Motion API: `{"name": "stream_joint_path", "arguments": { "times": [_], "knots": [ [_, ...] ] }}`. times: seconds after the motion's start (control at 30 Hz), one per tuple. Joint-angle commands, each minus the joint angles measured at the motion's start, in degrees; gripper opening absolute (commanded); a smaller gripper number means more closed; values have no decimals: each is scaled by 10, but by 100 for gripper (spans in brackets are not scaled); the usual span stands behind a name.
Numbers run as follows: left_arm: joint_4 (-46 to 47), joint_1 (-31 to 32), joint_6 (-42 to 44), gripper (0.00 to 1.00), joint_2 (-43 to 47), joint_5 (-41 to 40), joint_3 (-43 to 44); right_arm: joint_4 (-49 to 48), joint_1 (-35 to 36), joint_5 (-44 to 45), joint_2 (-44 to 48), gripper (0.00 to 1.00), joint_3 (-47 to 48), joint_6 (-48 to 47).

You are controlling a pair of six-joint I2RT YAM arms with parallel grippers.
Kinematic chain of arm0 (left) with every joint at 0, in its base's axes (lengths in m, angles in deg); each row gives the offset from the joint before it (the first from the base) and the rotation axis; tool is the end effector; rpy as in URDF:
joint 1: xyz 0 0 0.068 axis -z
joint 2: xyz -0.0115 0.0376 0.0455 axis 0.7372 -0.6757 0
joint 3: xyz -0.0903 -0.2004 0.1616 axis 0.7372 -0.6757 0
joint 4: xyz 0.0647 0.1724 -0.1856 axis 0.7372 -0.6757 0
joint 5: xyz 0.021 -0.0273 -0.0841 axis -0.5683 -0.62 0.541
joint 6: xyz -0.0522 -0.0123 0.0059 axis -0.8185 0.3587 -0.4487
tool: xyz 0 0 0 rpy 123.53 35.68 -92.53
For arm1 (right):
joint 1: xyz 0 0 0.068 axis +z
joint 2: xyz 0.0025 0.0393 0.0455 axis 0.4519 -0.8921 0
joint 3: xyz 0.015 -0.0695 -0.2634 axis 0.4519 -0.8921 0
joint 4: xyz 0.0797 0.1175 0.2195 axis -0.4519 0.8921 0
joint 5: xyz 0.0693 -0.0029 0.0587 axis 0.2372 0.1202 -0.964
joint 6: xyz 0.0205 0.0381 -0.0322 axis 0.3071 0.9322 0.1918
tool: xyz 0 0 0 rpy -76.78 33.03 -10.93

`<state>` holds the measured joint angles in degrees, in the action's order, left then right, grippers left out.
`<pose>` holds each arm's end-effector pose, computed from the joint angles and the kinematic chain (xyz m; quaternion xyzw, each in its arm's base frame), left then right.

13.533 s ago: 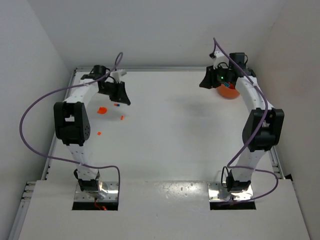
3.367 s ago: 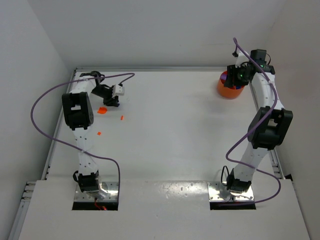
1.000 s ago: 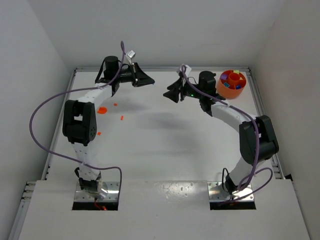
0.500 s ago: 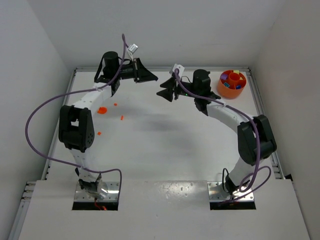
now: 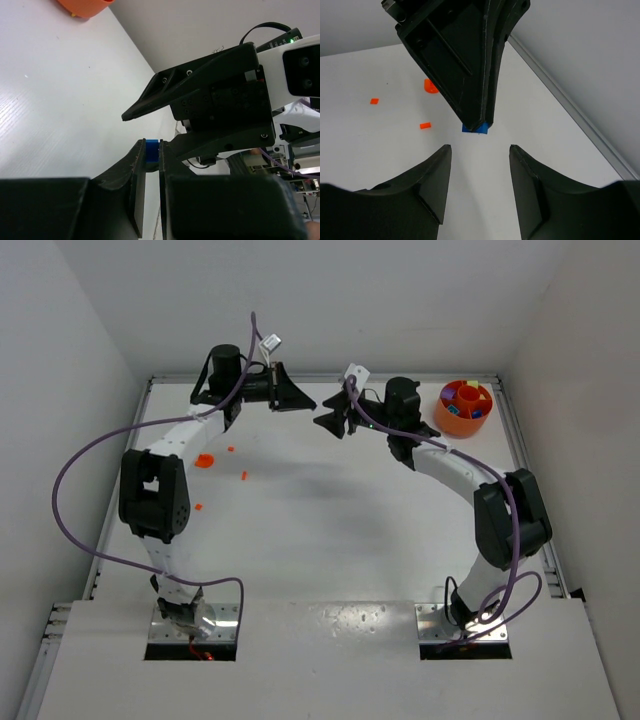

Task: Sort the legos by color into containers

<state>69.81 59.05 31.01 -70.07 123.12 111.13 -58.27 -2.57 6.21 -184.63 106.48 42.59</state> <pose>0.4229 -0.1197 0.3188 0.1253 0.7261 -0.6250 0.2576 0.3568 0.1851 0.2902 -0.3760 0.6240 0.3523 0.5875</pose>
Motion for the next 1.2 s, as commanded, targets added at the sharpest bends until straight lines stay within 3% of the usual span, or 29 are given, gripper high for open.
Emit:
{"name": "stream_joint_path", "arguments": {
  "times": [0.0, 0.27, 0.63, 1.17],
  "knots": [
    [-6, 4, 18, 0, -4, 15, 21, -34, 1, 1, 3, 51, 20, -5],
    [-16, 4, 13, 0, -14, 15, 21, -34, 1, -4, 3, 51, 26, -5],
    [-21, 4, 13, 0, -20, 15, 32, -44, 12, -15, -2, 42, 31, 0],
    [-42, 15, 29, 0, -36, 20, 59, -49, 12, -4, -13, 37, 31, 7]
  ]
}}
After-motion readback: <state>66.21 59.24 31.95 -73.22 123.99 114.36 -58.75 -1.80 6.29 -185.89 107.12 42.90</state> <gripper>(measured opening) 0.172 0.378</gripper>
